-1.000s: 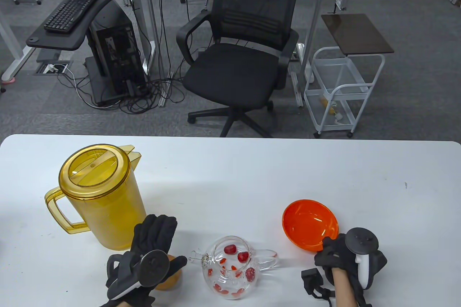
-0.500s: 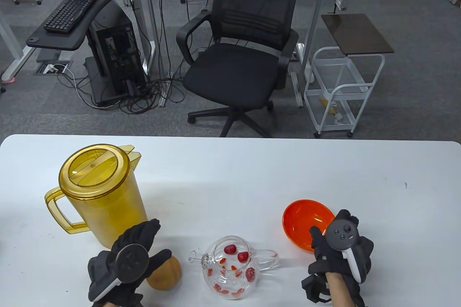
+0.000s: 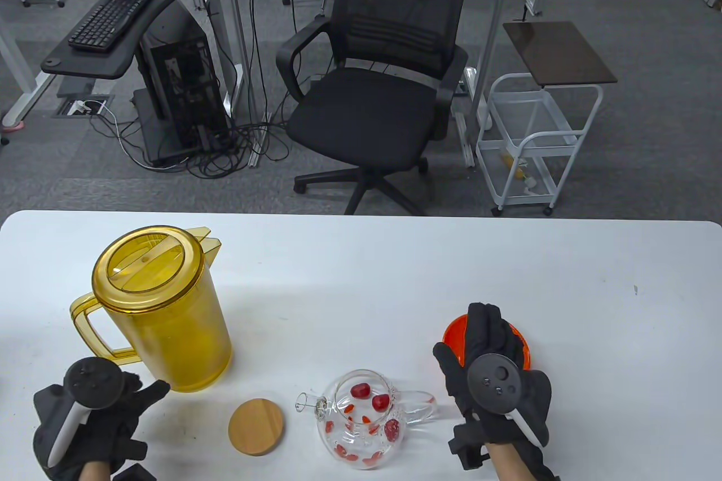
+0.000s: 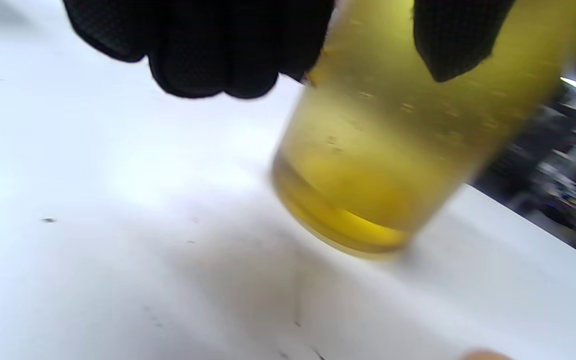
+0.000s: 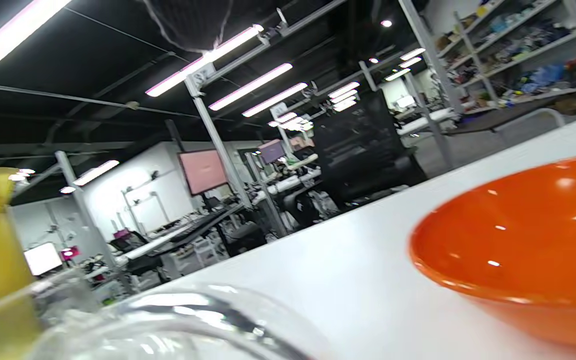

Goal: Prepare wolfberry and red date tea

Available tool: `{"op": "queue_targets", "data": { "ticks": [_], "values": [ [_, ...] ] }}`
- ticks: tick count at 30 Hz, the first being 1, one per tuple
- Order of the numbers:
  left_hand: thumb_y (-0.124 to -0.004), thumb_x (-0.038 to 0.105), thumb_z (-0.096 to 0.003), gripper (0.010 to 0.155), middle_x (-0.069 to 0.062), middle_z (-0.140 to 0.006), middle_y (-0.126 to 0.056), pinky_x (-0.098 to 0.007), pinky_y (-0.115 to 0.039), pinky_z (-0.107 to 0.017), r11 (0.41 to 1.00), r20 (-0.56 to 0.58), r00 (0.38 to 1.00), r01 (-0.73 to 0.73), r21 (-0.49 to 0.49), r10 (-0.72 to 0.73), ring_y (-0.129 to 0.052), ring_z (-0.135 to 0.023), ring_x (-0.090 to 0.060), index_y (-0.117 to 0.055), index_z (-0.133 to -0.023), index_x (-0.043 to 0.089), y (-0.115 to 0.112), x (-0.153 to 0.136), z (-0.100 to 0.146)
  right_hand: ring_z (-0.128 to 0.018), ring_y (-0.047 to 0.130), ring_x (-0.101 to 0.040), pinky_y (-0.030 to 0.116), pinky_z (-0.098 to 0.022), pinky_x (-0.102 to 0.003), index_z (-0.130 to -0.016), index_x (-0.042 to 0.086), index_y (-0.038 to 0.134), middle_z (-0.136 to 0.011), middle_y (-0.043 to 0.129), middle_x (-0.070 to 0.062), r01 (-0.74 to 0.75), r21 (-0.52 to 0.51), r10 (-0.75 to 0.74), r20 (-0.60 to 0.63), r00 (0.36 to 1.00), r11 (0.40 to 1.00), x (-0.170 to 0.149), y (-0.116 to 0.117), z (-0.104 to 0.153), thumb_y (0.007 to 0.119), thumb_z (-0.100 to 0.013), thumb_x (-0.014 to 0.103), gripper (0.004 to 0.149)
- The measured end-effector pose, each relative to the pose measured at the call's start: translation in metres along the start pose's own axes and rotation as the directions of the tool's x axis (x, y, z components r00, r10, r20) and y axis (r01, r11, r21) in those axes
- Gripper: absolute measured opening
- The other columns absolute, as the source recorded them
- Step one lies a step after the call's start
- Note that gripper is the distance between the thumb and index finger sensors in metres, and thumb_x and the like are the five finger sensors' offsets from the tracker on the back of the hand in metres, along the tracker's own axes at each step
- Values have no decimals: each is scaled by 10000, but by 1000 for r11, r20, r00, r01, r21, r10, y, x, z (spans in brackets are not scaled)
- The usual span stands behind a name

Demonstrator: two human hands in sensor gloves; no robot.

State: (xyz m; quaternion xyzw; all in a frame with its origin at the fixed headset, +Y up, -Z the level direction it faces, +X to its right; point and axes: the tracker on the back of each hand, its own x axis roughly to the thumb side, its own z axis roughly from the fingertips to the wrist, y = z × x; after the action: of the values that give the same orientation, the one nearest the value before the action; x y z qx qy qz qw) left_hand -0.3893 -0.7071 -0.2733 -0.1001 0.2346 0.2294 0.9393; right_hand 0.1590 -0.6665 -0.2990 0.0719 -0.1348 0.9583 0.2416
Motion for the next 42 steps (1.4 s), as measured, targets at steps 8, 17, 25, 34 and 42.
{"op": "queue_targets", "data": {
  "ticks": [8, 17, 25, 34, 42],
  "values": [
    [-756, 440, -538, 962, -268, -1176, -332, -510, -614, -757, 878, 2, 901, -423, 223, 434, -588, -1045, -439, -139, -1127, -4, 18, -19, -19, -968, 496, -601, 371, -682, -751, -1114, -27, 292, -1086, 348, -368, 24, -40, -19, 113, 993, 999, 20, 0, 5, 711, -584, 409, 805],
    [-743, 322, -547, 698, -16, -1136, -641, -522, -599, -776, 740, 135, 764, -645, 191, 631, -650, -1063, -370, -382, -1133, 208, 15, -9, -41, -959, 537, -589, 403, -684, -738, -1111, -23, 339, -1082, 397, -361, 58, -46, -50, 159, 986, 997, 24, 1, 6, 716, -580, 400, 777],
    [-676, 526, -575, 482, 63, -808, -789, -553, -542, -804, 551, 252, 563, -826, 121, 788, -754, -952, -285, -594, -988, 290, 3, -14, -55, -954, 574, -576, 427, -684, -731, -1109, -15, 386, -1081, 440, -348, 58, -41, -51, 156, 986, 997, 22, 4, 5, 728, -573, 392, 755],
    [-735, 527, -576, 333, 37, -609, -826, -521, -527, -802, 486, 333, 497, -865, 122, 801, -797, -804, -236, -733, -779, 263, 10, 6, -52, -954, 607, -559, 452, -684, -723, -1106, -1, 425, -1081, 479, -333, 48, -40, -42, 153, 987, 998, 19, 6, 2, 743, -562, 388, 740],
    [-762, 490, -579, 304, 31, -581, -839, -520, -544, -769, 690, 437, 678, -705, 160, 591, -814, -758, -237, -756, -764, 249, 44, 50, -24, -951, 624, -550, 460, -684, -721, -1101, 8, 456, -1078, 506, -324, 61, -28, -56, 155, 986, 998, 16, 9, 0, 750, -556, 386, 726]
  ]
}}
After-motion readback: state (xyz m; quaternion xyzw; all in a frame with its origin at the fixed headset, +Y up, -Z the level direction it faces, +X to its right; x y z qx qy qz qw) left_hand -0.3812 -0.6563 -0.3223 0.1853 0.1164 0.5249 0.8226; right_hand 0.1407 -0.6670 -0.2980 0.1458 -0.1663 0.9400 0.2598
